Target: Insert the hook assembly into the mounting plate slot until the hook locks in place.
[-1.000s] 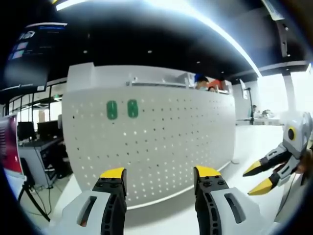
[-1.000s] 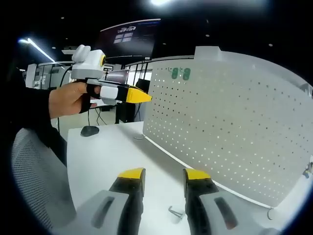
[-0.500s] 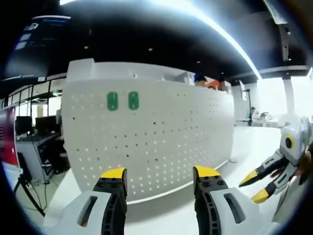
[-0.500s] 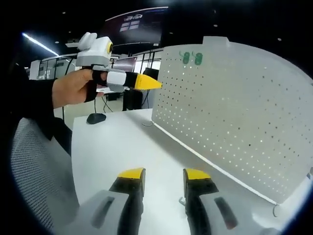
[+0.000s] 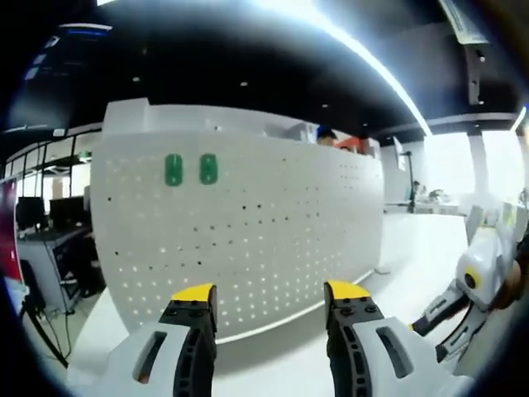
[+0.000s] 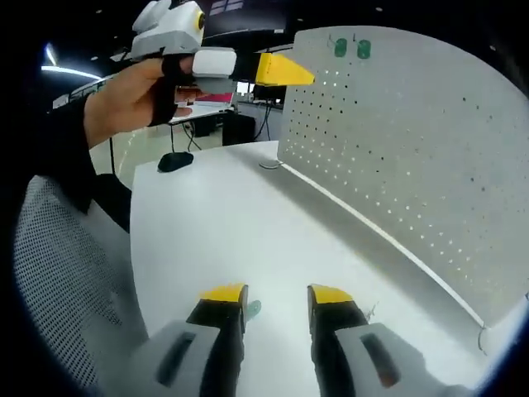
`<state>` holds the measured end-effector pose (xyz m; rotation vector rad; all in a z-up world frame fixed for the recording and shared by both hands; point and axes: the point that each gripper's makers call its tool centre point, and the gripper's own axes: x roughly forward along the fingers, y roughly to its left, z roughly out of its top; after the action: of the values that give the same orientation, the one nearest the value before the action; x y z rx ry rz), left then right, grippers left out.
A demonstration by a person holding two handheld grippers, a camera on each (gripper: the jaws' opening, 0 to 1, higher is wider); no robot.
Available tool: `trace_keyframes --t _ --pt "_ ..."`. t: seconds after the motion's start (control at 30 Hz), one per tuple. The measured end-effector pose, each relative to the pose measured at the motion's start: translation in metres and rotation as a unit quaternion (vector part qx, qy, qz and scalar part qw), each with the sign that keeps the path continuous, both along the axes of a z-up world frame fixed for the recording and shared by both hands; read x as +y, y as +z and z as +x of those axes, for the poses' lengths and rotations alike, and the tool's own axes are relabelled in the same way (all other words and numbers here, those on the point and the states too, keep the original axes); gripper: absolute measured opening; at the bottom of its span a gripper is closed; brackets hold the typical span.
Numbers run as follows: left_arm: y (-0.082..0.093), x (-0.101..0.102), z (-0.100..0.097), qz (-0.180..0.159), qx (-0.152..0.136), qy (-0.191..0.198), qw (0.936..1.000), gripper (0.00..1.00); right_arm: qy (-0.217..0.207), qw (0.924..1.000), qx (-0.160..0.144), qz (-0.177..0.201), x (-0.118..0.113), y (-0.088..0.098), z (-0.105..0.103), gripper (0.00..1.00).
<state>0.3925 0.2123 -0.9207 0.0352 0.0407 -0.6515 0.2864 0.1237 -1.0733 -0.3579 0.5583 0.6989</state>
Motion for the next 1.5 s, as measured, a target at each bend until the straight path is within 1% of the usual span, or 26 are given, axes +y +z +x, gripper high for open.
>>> trace_keyframes --t 0.23,0.33,0.73,0.8,0.93,1.13,1.2,1.3,1.4,1.5 --pt "0.000 -0.002 -0.001 -0.003 0.002 -0.006 1.0000 0.52 -0.002 0.9996 0.026 -0.009 0.004 -0.011 -0.004 0.25" --pt "0.000 -0.004 -0.002 -0.002 0.001 -0.009 1.0000 0.52 -0.004 0.9990 0.037 -0.025 0.004 -0.018 -0.006 0.24" --pt "-0.001 -0.004 -0.002 0.001 0.003 -0.013 0.9999 0.50 0.004 0.9965 0.069 -0.046 0.014 -0.037 -0.007 0.20" --pt "-0.002 -0.004 -0.002 0.001 0.003 -0.013 0.9999 0.50 0.006 0.9963 0.072 -0.048 0.015 -0.039 -0.006 0.19" --pt "-0.003 -0.005 -0.002 0.004 0.005 -0.014 0.9999 0.49 0.007 0.9952 0.075 -0.063 0.013 -0.044 -0.005 0.17" --pt "-0.006 -0.006 -0.002 0.007 0.008 -0.016 0.9998 0.49 0.011 0.9947 0.073 -0.071 0.009 -0.044 -0.006 0.14" --pt "-0.006 -0.006 -0.002 0.008 0.009 -0.017 0.9998 0.48 0.015 0.9939 0.069 -0.084 0.007 -0.044 -0.006 0.12" --pt "-0.007 -0.007 -0.002 0.010 0.009 -0.018 0.9997 0.48 0.016 0.9940 0.070 -0.083 0.007 -0.045 -0.006 0.11" --pt "-0.007 -0.008 -0.003 0.011 0.009 -0.019 0.9997 0.48 0.021 0.9935 0.067 -0.090 0.006 -0.046 -0.005 0.07" --pt "-0.008 -0.008 -0.003 0.011 0.010 -0.019 0.9997 0.47 0.021 0.9936 0.068 -0.088 0.006 -0.046 -0.005 0.05"
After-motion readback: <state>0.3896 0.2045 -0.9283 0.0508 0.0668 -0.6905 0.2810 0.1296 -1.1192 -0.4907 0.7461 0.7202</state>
